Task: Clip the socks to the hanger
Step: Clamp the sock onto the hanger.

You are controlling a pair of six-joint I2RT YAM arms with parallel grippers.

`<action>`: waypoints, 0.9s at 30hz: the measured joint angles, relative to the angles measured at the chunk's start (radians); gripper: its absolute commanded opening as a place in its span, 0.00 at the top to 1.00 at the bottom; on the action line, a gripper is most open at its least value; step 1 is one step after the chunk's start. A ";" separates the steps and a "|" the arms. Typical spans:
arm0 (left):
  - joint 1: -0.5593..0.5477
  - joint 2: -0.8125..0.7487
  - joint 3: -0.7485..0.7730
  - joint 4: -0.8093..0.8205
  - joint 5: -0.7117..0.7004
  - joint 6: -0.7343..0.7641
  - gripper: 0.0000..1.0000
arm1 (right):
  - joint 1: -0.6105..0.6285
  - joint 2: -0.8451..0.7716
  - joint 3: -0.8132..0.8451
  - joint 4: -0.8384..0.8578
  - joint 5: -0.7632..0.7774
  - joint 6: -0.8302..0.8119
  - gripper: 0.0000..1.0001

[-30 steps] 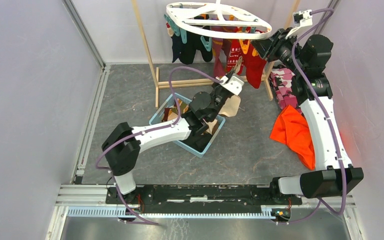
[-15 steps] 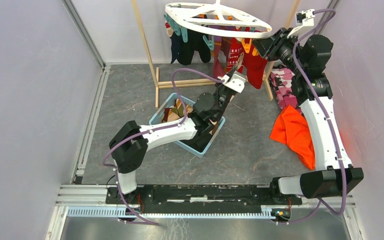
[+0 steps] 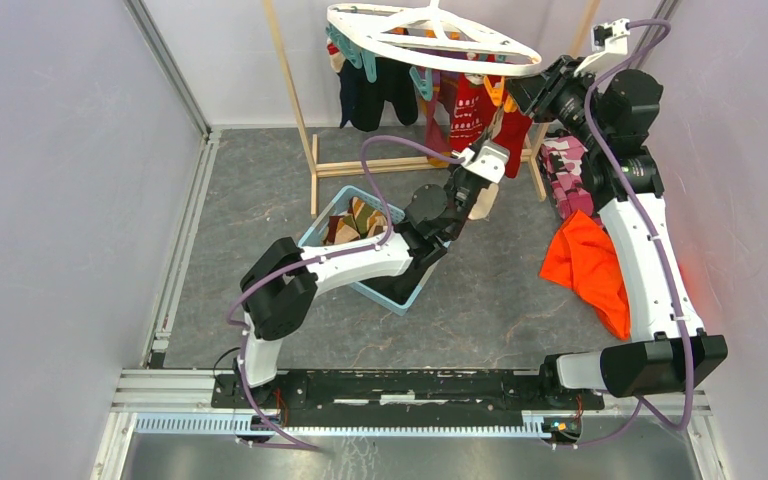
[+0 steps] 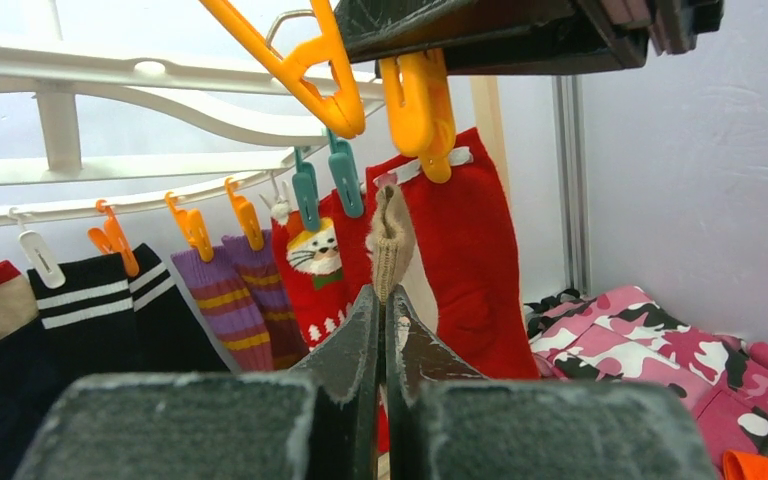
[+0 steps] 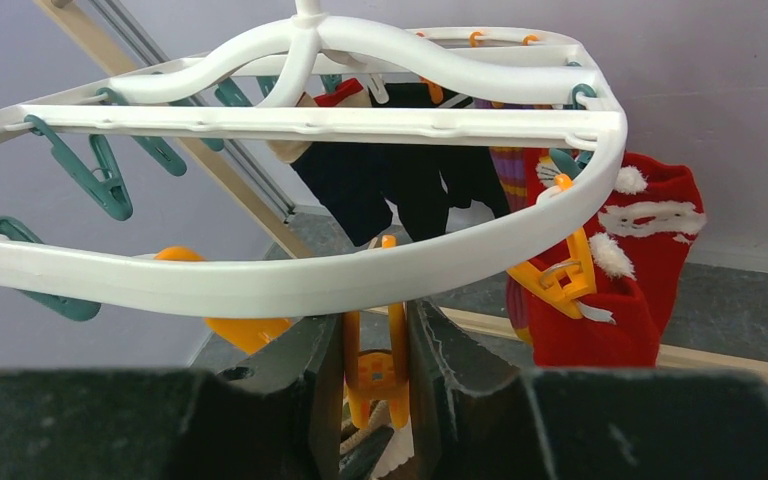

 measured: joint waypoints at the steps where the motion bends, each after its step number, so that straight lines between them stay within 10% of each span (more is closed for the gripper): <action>1: -0.002 0.005 0.006 0.000 -0.002 0.000 0.98 | 0.002 0.000 0.000 0.000 0.003 0.001 0.88; 27: -0.047 0.046 0.135 -0.032 -0.073 0.000 0.98 | 0.024 0.000 0.000 -0.023 0.078 -0.018 0.87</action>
